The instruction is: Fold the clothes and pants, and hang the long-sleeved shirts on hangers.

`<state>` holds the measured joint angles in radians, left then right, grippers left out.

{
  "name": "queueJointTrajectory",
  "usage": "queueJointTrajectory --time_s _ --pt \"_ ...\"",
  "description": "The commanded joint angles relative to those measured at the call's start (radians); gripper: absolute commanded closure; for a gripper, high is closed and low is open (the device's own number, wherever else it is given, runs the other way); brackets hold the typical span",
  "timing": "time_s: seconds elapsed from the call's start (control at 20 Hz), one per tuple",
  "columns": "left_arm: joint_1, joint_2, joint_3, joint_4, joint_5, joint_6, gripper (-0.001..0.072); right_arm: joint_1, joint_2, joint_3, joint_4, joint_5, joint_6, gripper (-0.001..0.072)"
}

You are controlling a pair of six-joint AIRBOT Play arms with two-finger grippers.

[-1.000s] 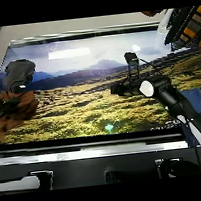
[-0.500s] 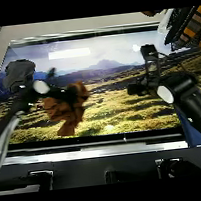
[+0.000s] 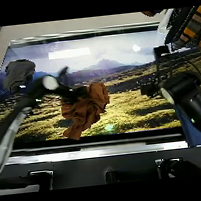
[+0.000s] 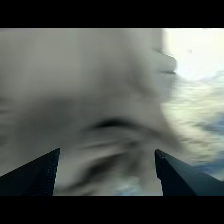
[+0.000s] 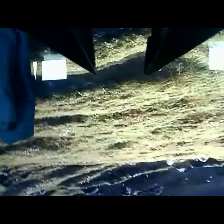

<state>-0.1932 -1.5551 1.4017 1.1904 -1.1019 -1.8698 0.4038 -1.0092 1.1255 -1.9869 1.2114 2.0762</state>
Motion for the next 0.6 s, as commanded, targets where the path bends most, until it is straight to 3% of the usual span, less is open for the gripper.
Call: queueJointTrajectory --time_s 0.0,0.05,0.15,0.25,0.3,0.4,0.55 --pt "0.232 0.177 -0.025 0.183 -0.227 0.112 0.0012 -0.15 -0.067 0.057 0.182 0.067 0.089 0.0298" --pt "0.308 0.238 -0.076 0.167 -0.226 0.138 0.0016 -0.251 -0.082 0.072 0.348 0.031 0.042 0.0297" --pt "0.425 0.314 -0.206 0.074 -0.231 0.252 0.0017 -0.437 -0.119 0.073 0.745 -0.048 -0.154 0.0286" --pt "0.505 0.332 -0.356 -0.05 -0.233 0.389 0.0017 -0.56 -0.179 0.073 1.052 -0.055 -0.364 0.0219" --pt "0.532 0.325 -0.429 -0.129 -0.23 0.465 0.0017 -0.588 -0.207 0.073 1.139 -0.044 -0.442 0.0213" --pt "0.556 0.312 -0.564 -0.277 -0.203 0.611 0.0027 -0.592 -0.248 0.073 1.173 -0.019 -0.508 0.0213" --pt "0.535 0.3 -0.684 -0.312 -0.115 0.66 0.0037 -0.572 -0.28 0.073 1.173 -0.005 -0.528 0.0213"
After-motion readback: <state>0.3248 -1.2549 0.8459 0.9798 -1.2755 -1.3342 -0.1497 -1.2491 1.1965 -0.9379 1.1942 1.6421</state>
